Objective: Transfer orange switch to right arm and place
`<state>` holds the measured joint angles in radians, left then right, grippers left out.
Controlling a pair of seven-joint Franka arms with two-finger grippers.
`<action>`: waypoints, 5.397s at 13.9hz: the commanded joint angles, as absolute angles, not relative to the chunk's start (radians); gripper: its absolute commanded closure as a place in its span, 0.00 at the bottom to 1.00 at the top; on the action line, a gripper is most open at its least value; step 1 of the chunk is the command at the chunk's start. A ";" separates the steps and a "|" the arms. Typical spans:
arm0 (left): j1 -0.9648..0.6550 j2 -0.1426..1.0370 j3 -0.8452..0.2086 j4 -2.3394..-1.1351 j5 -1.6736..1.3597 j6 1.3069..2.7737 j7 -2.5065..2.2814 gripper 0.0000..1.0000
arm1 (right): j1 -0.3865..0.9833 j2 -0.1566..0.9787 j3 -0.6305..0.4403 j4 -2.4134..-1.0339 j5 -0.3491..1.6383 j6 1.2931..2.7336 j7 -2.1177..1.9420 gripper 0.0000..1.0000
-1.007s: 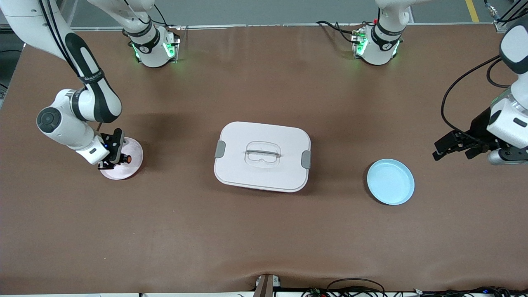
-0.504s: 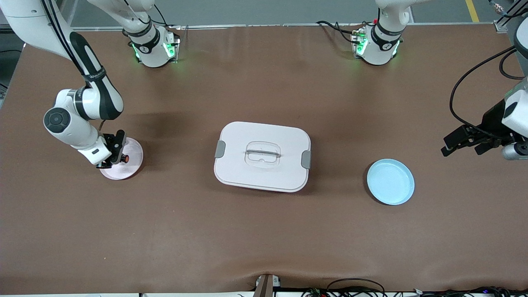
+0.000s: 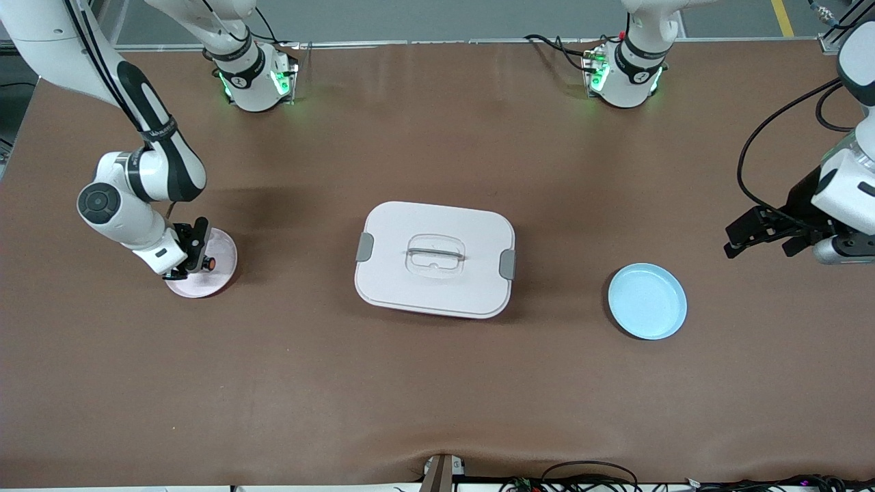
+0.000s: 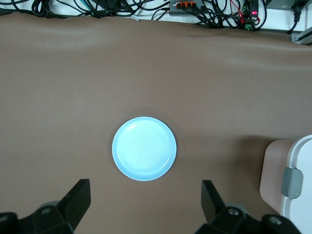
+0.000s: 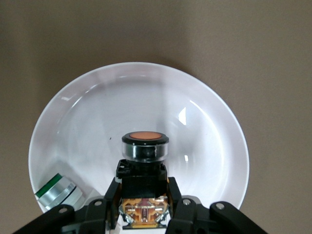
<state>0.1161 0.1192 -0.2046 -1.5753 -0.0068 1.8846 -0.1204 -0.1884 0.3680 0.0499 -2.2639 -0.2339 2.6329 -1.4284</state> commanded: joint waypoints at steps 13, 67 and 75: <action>-0.021 0.025 -0.052 -1.575 0.003 1.778 -0.156 0.00 | -0.224 0.387 0.072 -2.295 -0.245 2.711 -1.476 1.00; -0.003 -0.002 -0.054 -1.554 0.006 1.637 -0.080 0.00 | -0.069 0.202 0.072 -1.654 0.023 1.384 -0.091 0.00; -0.003 -0.002 -0.054 -1.554 0.008 1.632 -0.080 0.00 | -0.071 0.241 0.068 -1.390 0.035 1.179 -0.078 0.00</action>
